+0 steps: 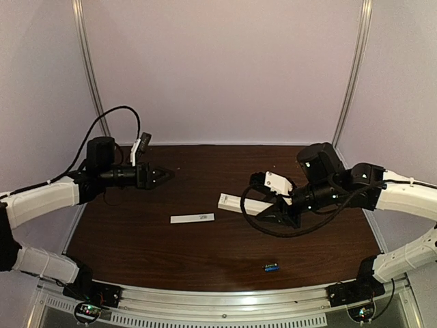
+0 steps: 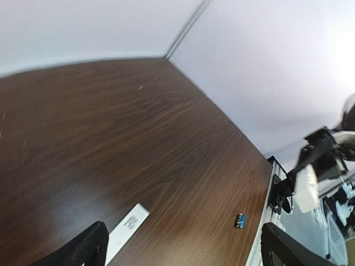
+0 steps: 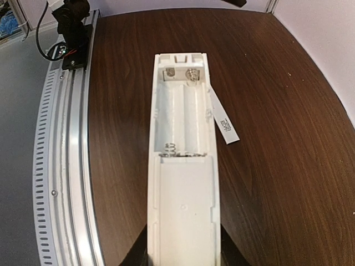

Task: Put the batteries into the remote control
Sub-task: Place the battery cover at the center of the board, then pass from the right arm to the left

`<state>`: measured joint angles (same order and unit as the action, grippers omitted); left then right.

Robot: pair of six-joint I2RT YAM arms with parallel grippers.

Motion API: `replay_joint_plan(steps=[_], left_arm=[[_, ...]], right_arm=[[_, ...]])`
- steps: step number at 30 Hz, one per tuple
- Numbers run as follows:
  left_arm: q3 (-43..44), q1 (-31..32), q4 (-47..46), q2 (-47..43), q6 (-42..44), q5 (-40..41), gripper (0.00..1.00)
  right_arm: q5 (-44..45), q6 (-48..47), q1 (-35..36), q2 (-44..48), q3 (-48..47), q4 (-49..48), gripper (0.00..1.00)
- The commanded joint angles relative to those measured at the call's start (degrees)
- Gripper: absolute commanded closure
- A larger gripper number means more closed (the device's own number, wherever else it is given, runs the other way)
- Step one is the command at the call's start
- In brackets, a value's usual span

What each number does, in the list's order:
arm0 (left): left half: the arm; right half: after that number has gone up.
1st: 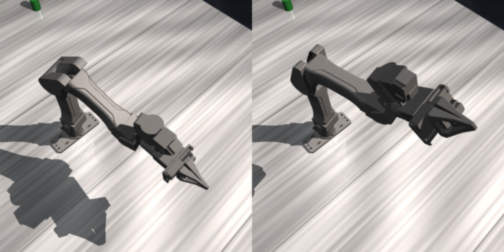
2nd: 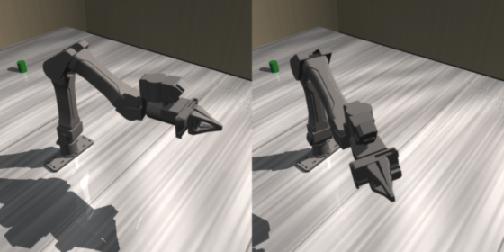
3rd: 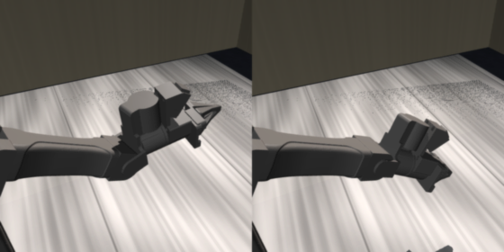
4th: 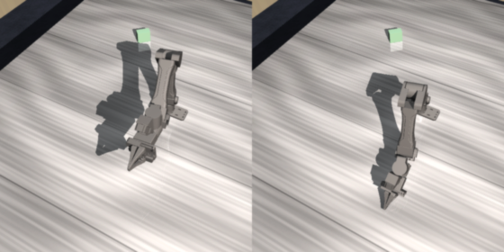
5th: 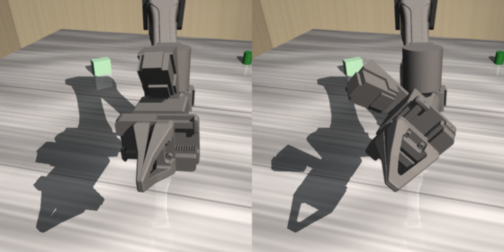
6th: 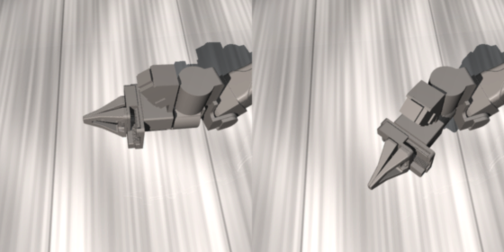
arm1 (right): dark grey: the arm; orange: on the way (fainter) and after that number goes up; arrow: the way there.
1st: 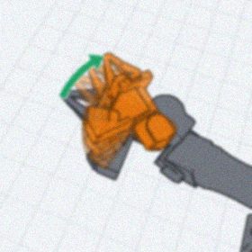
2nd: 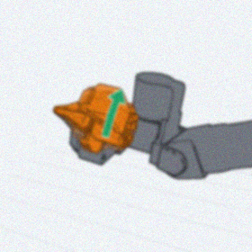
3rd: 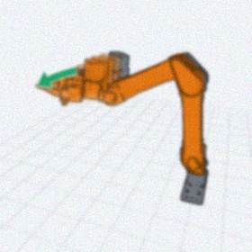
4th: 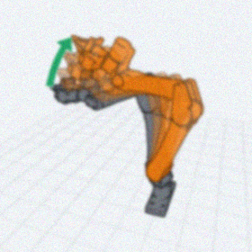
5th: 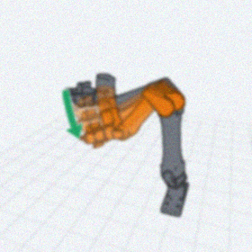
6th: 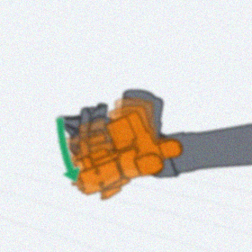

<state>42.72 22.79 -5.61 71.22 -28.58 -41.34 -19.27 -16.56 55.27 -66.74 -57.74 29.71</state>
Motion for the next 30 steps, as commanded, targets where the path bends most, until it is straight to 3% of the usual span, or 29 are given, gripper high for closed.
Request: replay_joint_plan(steps=[1,6,12,20,30], left_arm=[[0.1,5.9,7.1,-9.7,17.8,-3.2,0.03],[-2.2,14.8,7.6,-18.4,30.7,-3.3,0.05],[-0.3,19.2,8.2,-18.6,37.8,-4.6,0.10],[5.6,29.3,10.8,-11.4,40.9,1.3,0.18],[9.3,34.5,11.7,-3.6,41.5,5.0,0.37]], right_arm=[[-6.1,0.6,0.6,-0.8,-3.5,3.6,1.00],[-9.7,1.0,2.0,-2.7,-6.6,5.2,1.00],[-9.7,0.1,4.8,-5.0,-9.5,6.7,1.00],[-8.2,-1.3,6.7,-7.9,-13.2,8.1,1.00],[-5.2,-3.2,8.7,-9.6,-15.1,9.0,1.00]])
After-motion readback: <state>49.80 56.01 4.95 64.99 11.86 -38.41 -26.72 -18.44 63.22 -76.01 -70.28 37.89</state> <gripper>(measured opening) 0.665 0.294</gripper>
